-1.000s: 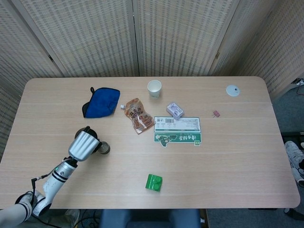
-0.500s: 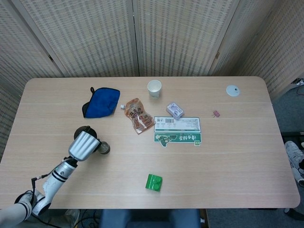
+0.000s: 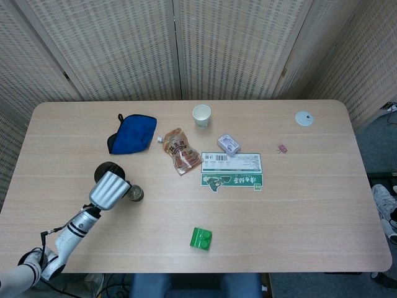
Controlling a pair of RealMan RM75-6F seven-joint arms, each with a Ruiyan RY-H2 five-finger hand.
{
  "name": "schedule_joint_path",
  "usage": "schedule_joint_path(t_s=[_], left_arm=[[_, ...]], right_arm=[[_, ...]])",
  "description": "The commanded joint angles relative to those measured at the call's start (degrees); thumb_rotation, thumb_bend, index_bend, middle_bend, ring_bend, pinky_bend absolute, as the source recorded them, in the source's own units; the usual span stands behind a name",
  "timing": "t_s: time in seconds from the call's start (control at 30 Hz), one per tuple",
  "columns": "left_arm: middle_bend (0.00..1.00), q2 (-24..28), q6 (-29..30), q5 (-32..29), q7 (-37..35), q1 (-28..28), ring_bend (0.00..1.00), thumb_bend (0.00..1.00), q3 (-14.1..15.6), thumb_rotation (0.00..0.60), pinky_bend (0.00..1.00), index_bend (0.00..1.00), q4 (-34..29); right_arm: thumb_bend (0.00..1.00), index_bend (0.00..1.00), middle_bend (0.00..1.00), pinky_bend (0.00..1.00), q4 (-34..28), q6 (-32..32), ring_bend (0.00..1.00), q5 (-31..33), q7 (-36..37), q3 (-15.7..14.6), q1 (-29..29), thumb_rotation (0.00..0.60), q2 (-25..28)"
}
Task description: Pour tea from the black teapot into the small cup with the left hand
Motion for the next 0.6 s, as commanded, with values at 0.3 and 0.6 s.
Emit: schedule_joint_path(t_s=[0.3, 0.6], left_arm=[[1.0, -0.3, 0.0, -0.4, -0.2, 0.3, 0.97, 0.45, 0.1, 0.542, 0.5, 1.0, 0.0], [1.0, 0.1, -0.6, -1.7, -2.5, 0.4, 0.97, 0.45, -0.5, 0.531, 0.5, 1.0, -1.9]], right_arm=[[0.19, 0.26, 0.32, 0.16, 0.1, -0.1, 0.24, 0.1, 0.0, 0.0, 0.0, 0.6, -0.1], [0.19, 0.26, 0.32, 0.16, 0.2, 0.0, 0.24, 0.2, -0.1, 0.0, -0.1, 0.6, -0.2]])
